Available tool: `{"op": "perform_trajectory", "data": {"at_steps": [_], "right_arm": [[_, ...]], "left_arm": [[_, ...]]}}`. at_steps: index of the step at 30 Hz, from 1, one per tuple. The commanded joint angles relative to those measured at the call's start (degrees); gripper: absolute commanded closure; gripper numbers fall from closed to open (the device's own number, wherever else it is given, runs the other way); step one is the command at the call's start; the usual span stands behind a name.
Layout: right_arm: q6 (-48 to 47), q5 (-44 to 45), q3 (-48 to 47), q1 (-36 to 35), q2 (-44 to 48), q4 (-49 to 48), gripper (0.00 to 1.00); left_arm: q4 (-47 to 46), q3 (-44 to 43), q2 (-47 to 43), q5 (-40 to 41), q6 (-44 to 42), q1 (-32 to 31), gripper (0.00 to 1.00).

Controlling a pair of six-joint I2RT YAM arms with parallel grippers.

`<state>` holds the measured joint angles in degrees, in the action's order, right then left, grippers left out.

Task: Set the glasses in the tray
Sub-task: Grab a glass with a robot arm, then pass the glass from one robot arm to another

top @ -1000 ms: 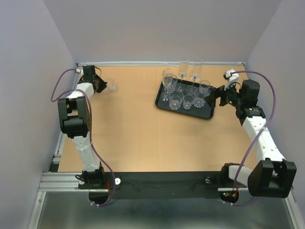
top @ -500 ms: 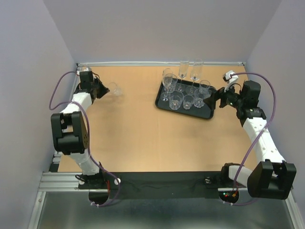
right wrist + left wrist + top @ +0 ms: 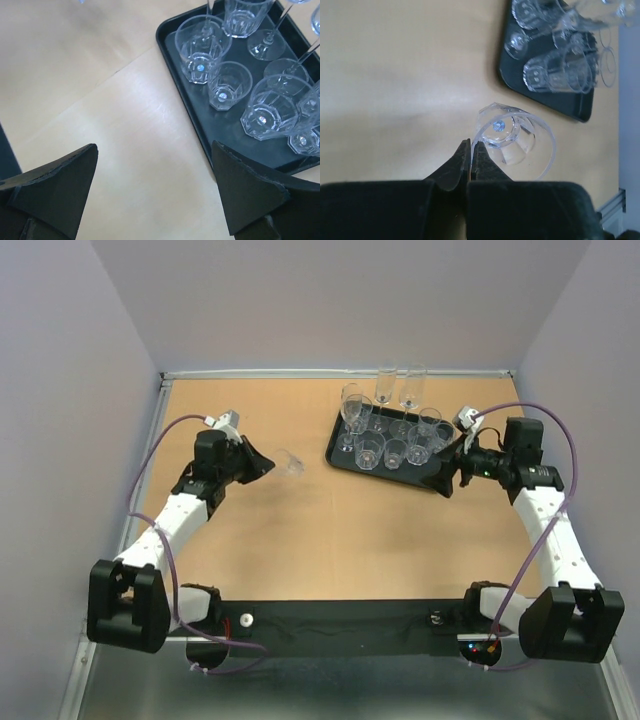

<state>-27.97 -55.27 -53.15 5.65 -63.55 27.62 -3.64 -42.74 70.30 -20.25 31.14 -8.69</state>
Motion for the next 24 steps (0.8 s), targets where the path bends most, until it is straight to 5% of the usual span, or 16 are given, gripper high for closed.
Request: {"op": "perform_trajectory", "data": {"at_steps": [1,9,24], "right_arm": [[-10.5,-1.9,-7.7,-0.2,-0.3,13.4,0.0],[-13.8,2.1,-13.7,-4.6,-1.8,26.4,0.0],[-3.8,24.8,-23.9,-38.2,-12.3,23.5,0.0]], "left_arm": [[-3.2,2.4,-5.3,1.7,1.6,-5.1,1.0],[-4.4,6.5,-10.0,10.4,6.8,-17.9,1.0],[-1.7,6.4,-10.9,29.7,17.1,-35.6,1.0]]}}
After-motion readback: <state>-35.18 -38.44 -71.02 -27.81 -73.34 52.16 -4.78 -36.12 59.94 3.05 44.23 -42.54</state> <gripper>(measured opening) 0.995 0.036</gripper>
